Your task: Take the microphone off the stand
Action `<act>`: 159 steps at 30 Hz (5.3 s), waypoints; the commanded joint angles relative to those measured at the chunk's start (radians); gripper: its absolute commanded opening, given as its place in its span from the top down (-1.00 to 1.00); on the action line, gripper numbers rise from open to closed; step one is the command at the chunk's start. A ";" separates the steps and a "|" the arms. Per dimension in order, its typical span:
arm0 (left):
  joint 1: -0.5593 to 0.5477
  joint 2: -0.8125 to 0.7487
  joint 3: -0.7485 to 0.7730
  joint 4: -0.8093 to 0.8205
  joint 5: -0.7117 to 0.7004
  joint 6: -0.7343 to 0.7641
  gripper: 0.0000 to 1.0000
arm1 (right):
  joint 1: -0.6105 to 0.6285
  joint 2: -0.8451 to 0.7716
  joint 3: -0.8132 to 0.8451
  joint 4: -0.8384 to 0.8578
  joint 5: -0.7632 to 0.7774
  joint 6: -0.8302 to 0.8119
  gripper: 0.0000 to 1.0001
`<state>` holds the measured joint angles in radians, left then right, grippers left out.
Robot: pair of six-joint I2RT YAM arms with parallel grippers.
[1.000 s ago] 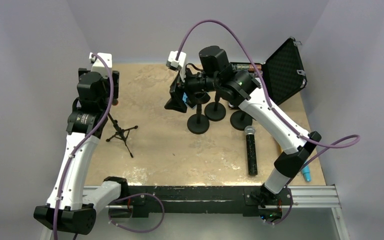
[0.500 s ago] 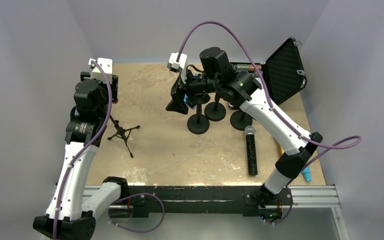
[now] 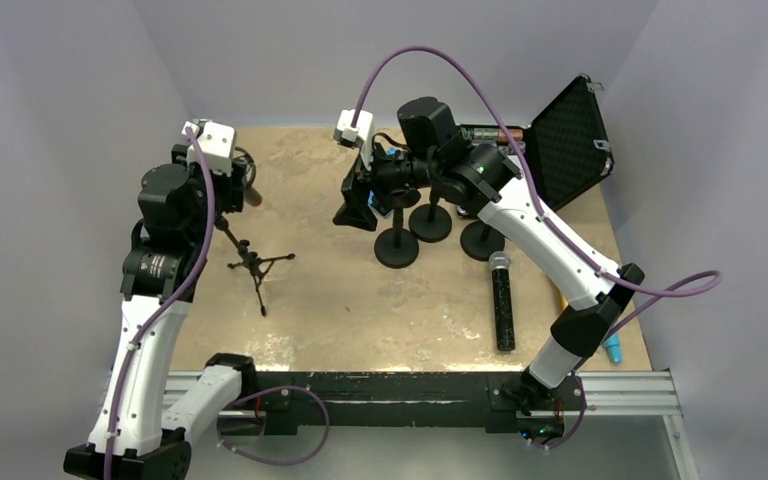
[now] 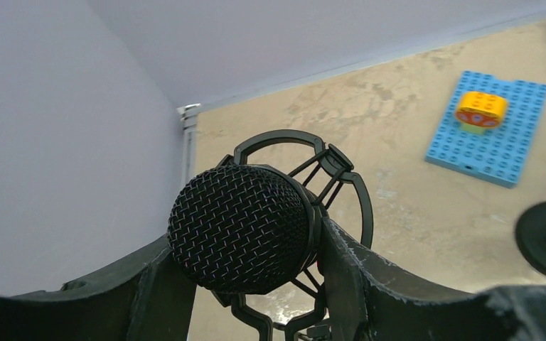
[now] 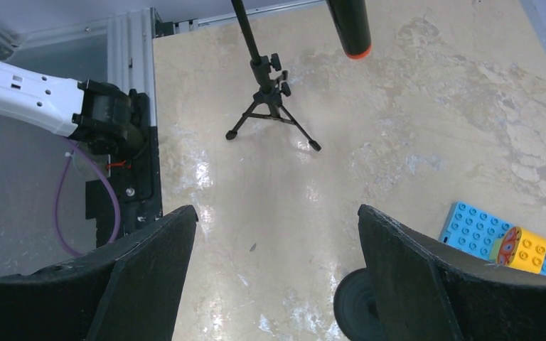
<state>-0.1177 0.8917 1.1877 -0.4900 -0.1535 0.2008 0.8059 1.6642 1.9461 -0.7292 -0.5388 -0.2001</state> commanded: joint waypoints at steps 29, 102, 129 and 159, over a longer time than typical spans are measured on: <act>-0.007 0.044 0.070 -0.109 1.177 -0.184 1.00 | 0.003 -0.005 0.015 -0.018 -0.240 -0.049 -0.82; -0.028 0.149 0.792 -0.138 1.017 -0.097 1.00 | 0.018 -0.038 0.136 -0.043 -0.091 -0.086 -0.88; -0.028 0.128 0.628 0.103 1.154 -0.394 1.00 | 0.070 0.034 0.225 0.362 -0.288 0.253 -0.66; -0.029 0.123 0.480 0.086 1.103 -0.185 -0.81 | -0.296 -0.470 -0.013 0.174 0.354 0.208 1.00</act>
<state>-0.1455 0.9962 1.7535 -0.4347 0.9371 -0.0246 0.6930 1.3663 2.0521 -0.4824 -0.4023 -0.0013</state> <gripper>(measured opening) 0.920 0.417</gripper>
